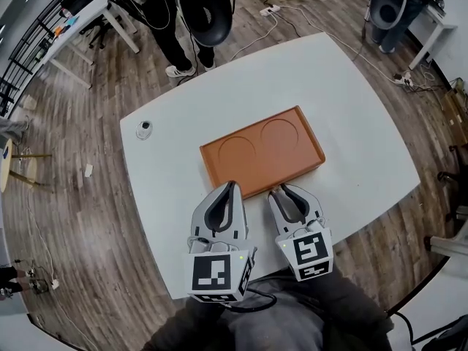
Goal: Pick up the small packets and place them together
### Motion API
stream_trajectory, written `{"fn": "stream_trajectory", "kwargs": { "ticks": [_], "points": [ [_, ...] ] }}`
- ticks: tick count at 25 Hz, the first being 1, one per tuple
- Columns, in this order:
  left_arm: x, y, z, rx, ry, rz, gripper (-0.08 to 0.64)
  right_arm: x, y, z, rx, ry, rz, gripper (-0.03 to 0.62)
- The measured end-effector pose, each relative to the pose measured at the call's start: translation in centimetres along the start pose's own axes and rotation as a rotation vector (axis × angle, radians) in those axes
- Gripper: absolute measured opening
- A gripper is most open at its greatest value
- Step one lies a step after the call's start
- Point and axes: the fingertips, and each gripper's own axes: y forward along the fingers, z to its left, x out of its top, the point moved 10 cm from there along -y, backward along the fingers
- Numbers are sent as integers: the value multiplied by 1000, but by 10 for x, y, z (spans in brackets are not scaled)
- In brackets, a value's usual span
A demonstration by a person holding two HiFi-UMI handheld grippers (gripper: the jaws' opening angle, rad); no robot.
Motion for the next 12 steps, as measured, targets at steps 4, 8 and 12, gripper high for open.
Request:
{"fn": "stream_trajectory", "kwargs": {
  "ticks": [4, 8, 12],
  "points": [
    [0, 4, -1, -6, 1, 3, -3, -1, 1, -2, -14, -3, 7, 91],
    [0, 7, 0, -14, 2, 6, -3, 0, 2, -2, -34, -6, 20, 91],
    [0, 10, 3, -28, 8, 18, -3, 3, 6, 1, -27, 9, 30, 67]
  ]
}}
